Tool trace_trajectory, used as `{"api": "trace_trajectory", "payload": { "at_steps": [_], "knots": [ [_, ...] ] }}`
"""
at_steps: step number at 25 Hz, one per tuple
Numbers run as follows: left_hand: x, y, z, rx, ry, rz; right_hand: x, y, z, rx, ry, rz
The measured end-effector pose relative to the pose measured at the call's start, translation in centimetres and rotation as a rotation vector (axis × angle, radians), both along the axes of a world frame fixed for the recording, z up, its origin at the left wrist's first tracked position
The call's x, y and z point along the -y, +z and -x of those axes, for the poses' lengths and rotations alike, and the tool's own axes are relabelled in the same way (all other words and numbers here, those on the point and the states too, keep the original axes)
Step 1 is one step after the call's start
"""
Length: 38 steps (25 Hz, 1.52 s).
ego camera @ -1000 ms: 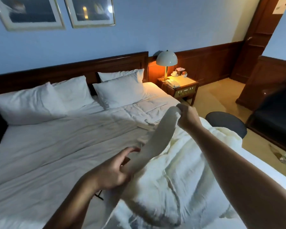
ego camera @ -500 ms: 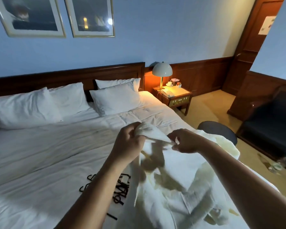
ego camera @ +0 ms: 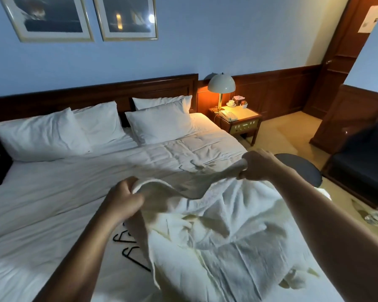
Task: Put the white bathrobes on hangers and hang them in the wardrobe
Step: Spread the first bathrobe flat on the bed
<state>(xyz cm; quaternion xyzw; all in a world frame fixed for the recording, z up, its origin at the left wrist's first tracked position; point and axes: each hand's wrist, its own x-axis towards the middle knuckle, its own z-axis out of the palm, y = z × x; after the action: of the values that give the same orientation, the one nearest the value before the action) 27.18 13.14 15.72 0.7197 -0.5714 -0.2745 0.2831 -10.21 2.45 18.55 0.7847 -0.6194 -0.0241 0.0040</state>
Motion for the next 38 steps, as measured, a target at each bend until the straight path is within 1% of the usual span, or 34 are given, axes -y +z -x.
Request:
{"api": "trace_trajectory", "payload": {
  "at_steps": [1, 2, 3, 4, 6, 7, 9, 10, 11, 13, 15, 17, 19, 21, 24, 25, 26, 28, 29, 31, 33, 34, 35, 36, 38],
  "knots": [
    [-0.6, -1.8, -0.5, 0.091, -0.068, -0.107, -0.5, 1.4, -1.2, 0.057, 0.047, -0.032],
    [-1.3, -3.3, -0.5, 0.128, -0.154, -0.169, -1.0, 2.6, -2.4, 0.135, 0.097, -0.072],
    [-1.8, -4.6, 0.5, 0.107, -0.243, -0.188, -1.8, 3.7, -3.8, 0.213, 0.154, -0.106],
    [-2.3, -5.2, 2.3, 0.057, -0.341, -0.162, -2.7, 4.6, -5.4, 0.276, 0.217, -0.122],
    [-2.9, -5.6, 7.3, -0.068, -0.461, -0.014, -4.6, 6.0, -8.6, 0.344, 0.336, -0.123],
    [-2.8, -5.4, 9.5, -0.151, -0.434, 0.076, -5.4, 6.5, -9.8, 0.345, 0.384, -0.133],
    [-1.9, -4.4, 11.6, -0.332, -0.265, 0.185, -6.1, 6.9, -10.7, 0.317, 0.435, -0.156],
    [-1.3, -3.9, 11.4, -0.364, -0.214, 0.196, -6.0, 6.9, -10.3, 0.289, 0.424, -0.163],
    [-0.9, -3.4, 10.6, -0.362, -0.215, 0.177, -5.7, 6.7, -9.4, 0.257, 0.383, -0.169],
    [-0.5, -2.4, 8.7, -0.307, -0.264, 0.164, -4.7, 5.1, -7.0, 0.15, 0.259, -0.183],
    [-0.1, -1.7, 7.0, -0.2, -0.269, 0.236, -4.0, 1.8, -4.9, 0.071, 0.138, -0.169],
    [0.0, -1.4, 6.0, -0.094, -0.25, 0.318, -3.8, -1.5, -3.8, 0.094, 0.02, -0.108],
    [-0.2, -1.6, 5.5, -0.056, -0.258, 0.342, -3.9, -3.5, -3.7, 0.134, -0.054, -0.026],
    [-0.8, -1.9, 4.5, -0.005, -0.257, 0.331, -3.9, -4.2, -3.9, 0.134, -0.06, -0.009],
    [-1.9, -3.4, 1.8, 0.102, -0.244, 0.292, -3.9, -4.3, -4.8, 0.006, 0.006, -0.117],
    [-2.2, -4.1, 0.9, 0.123, -0.216, 0.288, -4.1, -4.3, -5.4, 0.007, 0.002, -0.109],
    [-2.6, -4.7, 0.2, 0.14, -0.177, 0.301, -4.4, -4.2, -6.1, 0.062, -0.03, -0.059],
    [-3.3, -5.6, -0.7, 0.169, -0.063, 0.326, -5.2, -3.9, -8.2, 0.27, -0.106, 0.095],
    [-3.6, -5.8, -1.0, 0.179, -0.01, 0.337, -5.5, -3.7, -9.5, 0.368, -0.105, 0.14],
    [-4.1, -6.1, -2.3, 0.197, 0.052, 0.315, -6.2, -2.6, -12.2, 0.523, -0.022, 0.059],
    [-4.9, -6.1, -4.3, 0.171, 0.086, 0.251, -7.3, -1.2, -14.5, 0.579, 0.14, -0.058],
    [-5.5, -5.9, -5.5, 0.112, 0.107, 0.246, -8.0, -0.4, -15.8, 0.536, 0.231, -0.092],
    [-6.2, -5.2, -6.6, 0.043, 0.122, 0.267, -8.9, 0.1, -17.2, 0.454, 0.308, -0.093],
    [-7.0, -4.2, -7.6, 0.002, 0.124, 0.327, -9.7, 0.4, -18.6, 0.355, 0.361, -0.062],
    [-8.8, -1.2, -9.7, -0.001, 0.119, 0.495, -11.2, 0.4, -22.0, 0.215, 0.411, 0.085]
  ]
}}
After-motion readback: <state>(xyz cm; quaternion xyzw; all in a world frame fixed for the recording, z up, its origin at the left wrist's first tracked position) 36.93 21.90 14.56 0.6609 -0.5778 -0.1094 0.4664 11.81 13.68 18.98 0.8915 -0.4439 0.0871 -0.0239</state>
